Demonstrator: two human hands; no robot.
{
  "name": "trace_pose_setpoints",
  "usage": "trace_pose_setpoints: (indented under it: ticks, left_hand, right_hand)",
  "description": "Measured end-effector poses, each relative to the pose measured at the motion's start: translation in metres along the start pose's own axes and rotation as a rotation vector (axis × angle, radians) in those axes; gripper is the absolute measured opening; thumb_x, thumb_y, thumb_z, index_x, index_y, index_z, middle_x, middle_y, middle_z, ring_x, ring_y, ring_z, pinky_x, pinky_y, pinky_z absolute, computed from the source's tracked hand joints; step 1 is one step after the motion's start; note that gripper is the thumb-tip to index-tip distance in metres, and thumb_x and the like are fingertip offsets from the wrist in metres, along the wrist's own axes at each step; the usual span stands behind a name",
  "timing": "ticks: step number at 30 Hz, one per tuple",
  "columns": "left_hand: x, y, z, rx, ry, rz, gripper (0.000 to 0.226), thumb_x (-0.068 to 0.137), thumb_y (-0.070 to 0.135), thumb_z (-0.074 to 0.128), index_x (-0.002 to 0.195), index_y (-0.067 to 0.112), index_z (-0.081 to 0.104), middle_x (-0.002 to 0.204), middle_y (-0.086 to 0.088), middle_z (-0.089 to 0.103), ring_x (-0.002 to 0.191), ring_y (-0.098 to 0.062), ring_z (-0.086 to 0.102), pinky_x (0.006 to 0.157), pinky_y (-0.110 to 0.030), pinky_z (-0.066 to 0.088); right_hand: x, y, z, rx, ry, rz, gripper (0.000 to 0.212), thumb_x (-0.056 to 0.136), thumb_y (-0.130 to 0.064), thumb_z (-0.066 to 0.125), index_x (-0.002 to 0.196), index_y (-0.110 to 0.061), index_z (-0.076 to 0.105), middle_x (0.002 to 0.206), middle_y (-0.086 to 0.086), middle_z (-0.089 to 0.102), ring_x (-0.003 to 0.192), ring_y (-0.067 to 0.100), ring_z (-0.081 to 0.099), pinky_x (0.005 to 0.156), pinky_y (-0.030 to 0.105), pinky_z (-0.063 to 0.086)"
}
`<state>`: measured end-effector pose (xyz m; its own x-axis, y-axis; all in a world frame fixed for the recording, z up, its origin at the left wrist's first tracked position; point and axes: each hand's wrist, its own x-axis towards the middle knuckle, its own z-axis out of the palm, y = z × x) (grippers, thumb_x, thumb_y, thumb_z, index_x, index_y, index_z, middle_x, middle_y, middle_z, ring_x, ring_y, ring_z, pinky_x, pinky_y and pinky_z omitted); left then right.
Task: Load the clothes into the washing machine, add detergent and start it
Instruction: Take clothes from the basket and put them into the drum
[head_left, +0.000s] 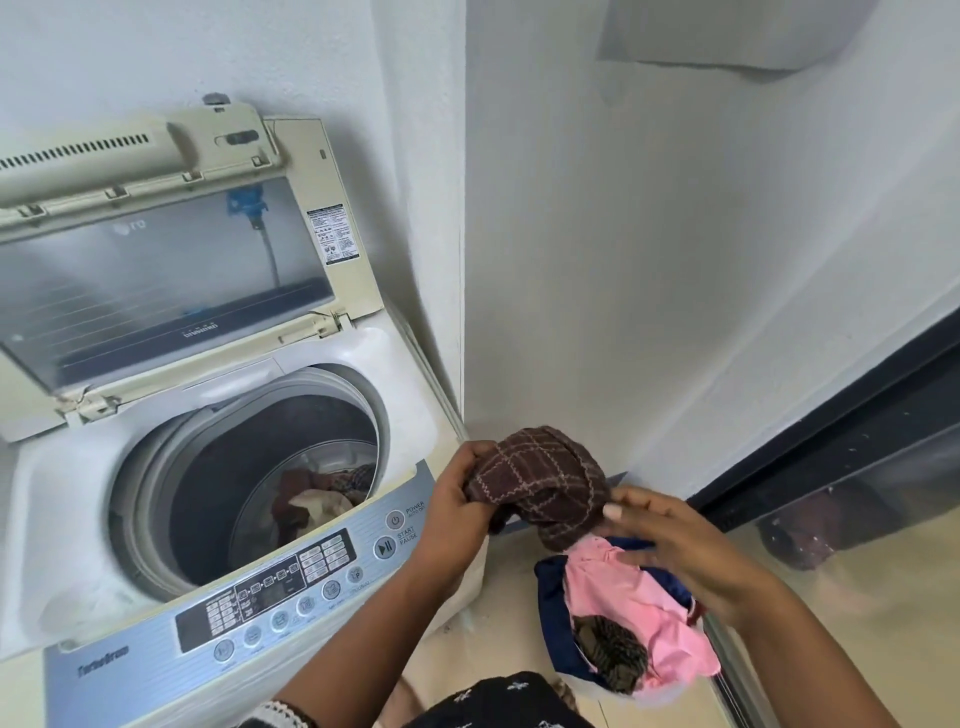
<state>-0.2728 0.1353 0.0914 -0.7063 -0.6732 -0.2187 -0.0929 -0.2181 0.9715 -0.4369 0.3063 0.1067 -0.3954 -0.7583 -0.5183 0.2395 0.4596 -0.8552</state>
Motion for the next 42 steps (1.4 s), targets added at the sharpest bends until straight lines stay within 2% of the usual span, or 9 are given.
trace_pose_setpoints:
  ticks: [3,8,13,18,22,26,35,38,42]
  left_hand:
    - [0.005,0.002,-0.010,-0.030,0.023,0.050,0.028,0.091,-0.015,0.050,0.110,0.005,0.055,0.084,-0.022,0.060,0.067,-0.025,0.054,0.053,-0.031,0.046]
    - [0.006,0.007,-0.033,-0.111,-0.068,0.063,0.029,0.093,-0.007,0.055,0.117,0.010,0.053,0.104,-0.018,0.066,0.081,-0.027,0.063,0.065,-0.033,0.053]
    - [0.000,0.008,-0.051,-0.324,-0.047,-0.140,0.032,0.097,0.007,0.053,0.127,0.015,0.046,0.107,-0.006,0.072,0.097,-0.021,0.067,0.087,-0.049,0.051]
    - [0.008,-0.005,-0.101,-0.085,0.145,-0.155,0.023,0.095,0.007,0.055,0.116,0.018,0.051,0.115,-0.013,0.065,0.101,-0.022,0.063,0.083,-0.040,0.054]
    - [0.010,-0.007,-0.154,-0.146,0.230,-0.158,0.043,0.091,-0.003,0.059,0.124,0.023,0.050,0.115,-0.014,0.059,0.093,-0.021,0.064,0.079,-0.040,0.057]
    - [0.010,-0.015,-0.206,-0.243,0.248,-0.200,0.046,0.090,-0.011,0.049,0.121,0.021,0.059,0.119,-0.017,0.062,0.098,-0.025,0.065,0.092,-0.048,0.055]
    - [0.022,-0.057,-0.293,-0.396,0.473,-0.548,0.031,0.089,-0.010,0.044,0.111,0.011,0.053,0.107,-0.014,0.060,0.099,-0.026,0.057,0.092,-0.046,0.051]
    - [0.022,-0.067,-0.311,-0.439,0.537,-0.604,0.029,0.089,-0.013,0.039,0.099,0.006,0.058,0.092,-0.012,0.062,0.088,-0.022,0.057,0.078,-0.039,0.051]
    - [0.021,-0.078,-0.330,-0.468,0.762,-0.567,0.043,0.092,-0.010,0.041,0.126,0.017,0.041,0.111,-0.014,0.058,0.094,-0.026,0.060,0.071,-0.035,0.053]
  right_hand:
    - [0.008,0.006,0.023,0.344,0.096,-0.011,0.091,0.052,-0.058,0.090,0.132,-0.037,0.051,0.132,0.006,0.061,0.121,0.027,0.061,0.096,0.051,0.051]
    - [0.025,0.000,0.068,0.535,-0.025,-0.052,0.115,0.039,-0.045,0.099,0.140,-0.030,0.046,0.132,0.005,0.063,0.115,0.022,0.066,0.086,0.042,0.058]
    - [0.043,-0.012,0.100,0.695,-0.216,0.017,0.102,0.052,-0.027,0.097,0.140,-0.010,0.049,0.131,0.017,0.064,0.114,0.028,0.066,0.084,0.040,0.058]
    - [0.082,-0.023,0.143,0.655,-0.137,0.020,0.071,0.071,-0.014,0.075,0.138,-0.012,0.052,0.126,0.015,0.066,0.110,0.026,0.065,0.084,0.038,0.058]
    - [0.112,-0.031,0.181,0.537,-0.094,0.021,0.056,0.077,-0.004,0.070,0.130,-0.014,0.055,0.125,0.017,0.066,0.113,0.031,0.062,0.095,0.044,0.051]
    - [0.145,-0.037,0.225,0.396,-0.121,0.027,0.034,0.088,-0.001,0.063,0.119,-0.014,0.056,0.113,0.013,0.071,0.103,0.026,0.068,0.086,0.041,0.056]
    - [0.245,-0.002,0.327,-0.152,-0.235,0.206,0.029,0.085,-0.027,0.071,0.108,-0.035,0.056,0.110,-0.001,0.072,0.101,0.019,0.069,0.095,0.045,0.054]
    - [0.265,0.011,0.357,-0.184,-0.277,0.309,0.025,0.091,-0.028,0.065,0.114,-0.030,0.054,0.117,0.002,0.068,0.104,0.020,0.066,0.090,0.041,0.054]
    - [0.279,0.018,0.384,-0.144,-0.352,0.293,0.062,0.084,-0.026,0.068,0.137,-0.040,0.039,0.138,-0.002,0.053,0.115,0.023,0.061,0.096,0.046,0.054]
